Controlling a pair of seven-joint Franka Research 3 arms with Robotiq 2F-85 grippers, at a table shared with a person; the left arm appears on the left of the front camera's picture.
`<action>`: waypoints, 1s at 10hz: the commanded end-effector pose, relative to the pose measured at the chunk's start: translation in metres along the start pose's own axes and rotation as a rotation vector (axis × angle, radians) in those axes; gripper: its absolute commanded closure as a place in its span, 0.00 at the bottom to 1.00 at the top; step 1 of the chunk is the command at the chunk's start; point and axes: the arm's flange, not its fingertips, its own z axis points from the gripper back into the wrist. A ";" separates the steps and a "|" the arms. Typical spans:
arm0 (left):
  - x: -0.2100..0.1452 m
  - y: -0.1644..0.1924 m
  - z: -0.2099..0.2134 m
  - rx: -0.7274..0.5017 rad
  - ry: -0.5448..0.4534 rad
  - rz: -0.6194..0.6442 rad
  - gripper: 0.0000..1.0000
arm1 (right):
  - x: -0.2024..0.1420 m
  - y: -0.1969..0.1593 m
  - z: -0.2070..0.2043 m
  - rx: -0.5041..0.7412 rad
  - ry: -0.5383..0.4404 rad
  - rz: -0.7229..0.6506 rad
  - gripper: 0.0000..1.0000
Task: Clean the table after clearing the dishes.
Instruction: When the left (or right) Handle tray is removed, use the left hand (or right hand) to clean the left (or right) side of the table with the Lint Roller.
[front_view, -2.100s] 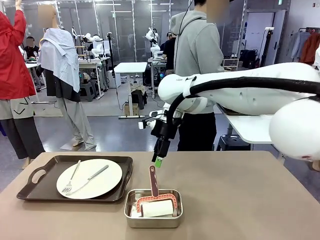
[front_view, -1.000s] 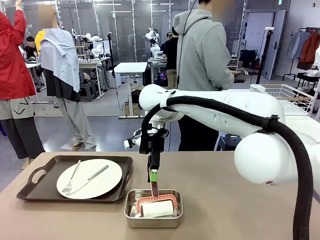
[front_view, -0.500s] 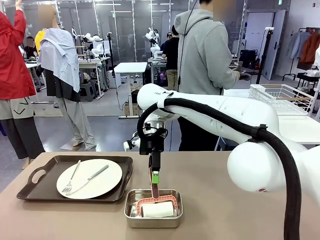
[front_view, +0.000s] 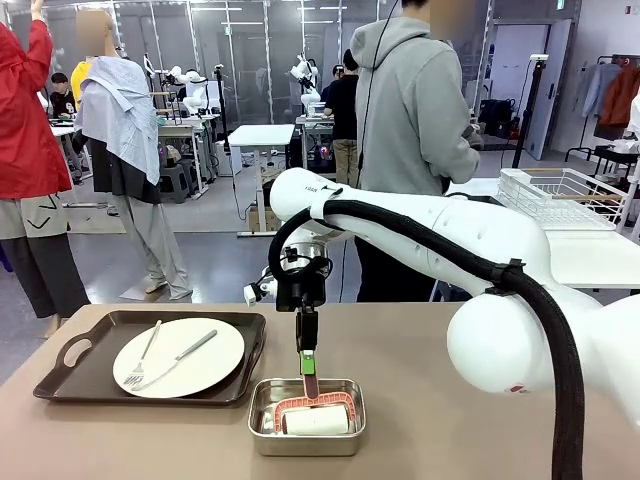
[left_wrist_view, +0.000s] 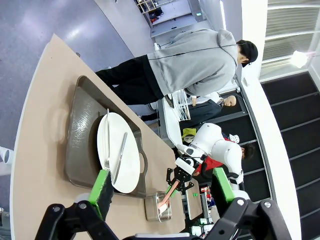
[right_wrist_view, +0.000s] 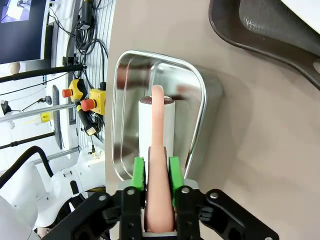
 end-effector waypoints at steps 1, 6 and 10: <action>-0.001 0.000 0.003 -0.016 -0.003 -0.001 0.00 | 0.021 -0.014 0.028 -0.004 0.032 -0.023 0.94; -0.001 0.000 0.003 -0.016 -0.003 -0.001 0.00 | 0.009 0.057 0.034 -0.144 0.013 -0.099 0.95; -0.001 0.000 0.003 -0.016 -0.003 -0.001 0.00 | -0.069 0.176 0.027 -0.327 -0.371 -0.394 0.95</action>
